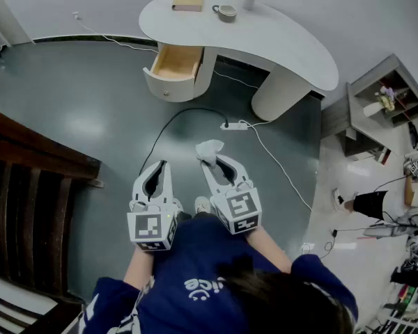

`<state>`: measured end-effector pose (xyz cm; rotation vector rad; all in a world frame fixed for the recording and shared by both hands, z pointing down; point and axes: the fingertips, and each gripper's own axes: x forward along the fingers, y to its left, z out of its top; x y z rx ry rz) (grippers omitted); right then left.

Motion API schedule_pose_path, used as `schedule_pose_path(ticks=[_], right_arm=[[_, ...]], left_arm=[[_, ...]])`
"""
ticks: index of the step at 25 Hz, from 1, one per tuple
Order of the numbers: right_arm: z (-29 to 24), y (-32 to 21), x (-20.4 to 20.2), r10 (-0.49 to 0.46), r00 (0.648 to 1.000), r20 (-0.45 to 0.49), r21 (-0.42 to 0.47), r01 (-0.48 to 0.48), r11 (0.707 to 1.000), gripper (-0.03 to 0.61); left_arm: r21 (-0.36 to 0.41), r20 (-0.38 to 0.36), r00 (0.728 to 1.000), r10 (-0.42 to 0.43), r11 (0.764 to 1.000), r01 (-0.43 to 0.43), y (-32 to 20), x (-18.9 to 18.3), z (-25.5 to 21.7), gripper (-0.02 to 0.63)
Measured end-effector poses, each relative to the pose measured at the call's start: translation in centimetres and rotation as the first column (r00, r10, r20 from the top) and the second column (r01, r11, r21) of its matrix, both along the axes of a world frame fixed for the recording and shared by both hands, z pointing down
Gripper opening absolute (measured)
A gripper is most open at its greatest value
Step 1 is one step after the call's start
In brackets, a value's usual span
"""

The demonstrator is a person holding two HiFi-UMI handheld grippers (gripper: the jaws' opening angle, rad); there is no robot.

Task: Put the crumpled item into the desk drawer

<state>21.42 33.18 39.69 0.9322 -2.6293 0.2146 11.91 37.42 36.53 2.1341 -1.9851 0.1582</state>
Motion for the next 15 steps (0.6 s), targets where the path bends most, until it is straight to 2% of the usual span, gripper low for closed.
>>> schedule_pose_path(ticks=[7,15], right_arm=[[0.0,-0.1,-0.6,0.023,1.000,-0.006,0.003,-0.023,1.000,0.104],[0.0,-1.2,-1.5,0.101,0.995,-0.004,0.005,-0.101,0.995,0.115]], left_arm=[[0.015,-0.003,1.000,0.025,1.000,-0.025,-0.4,-0.7,-0.4,0.012],[0.024,-0.013,0.998,0.060,0.998,-0.060,-0.8,-2.9,-0.2,0.012]])
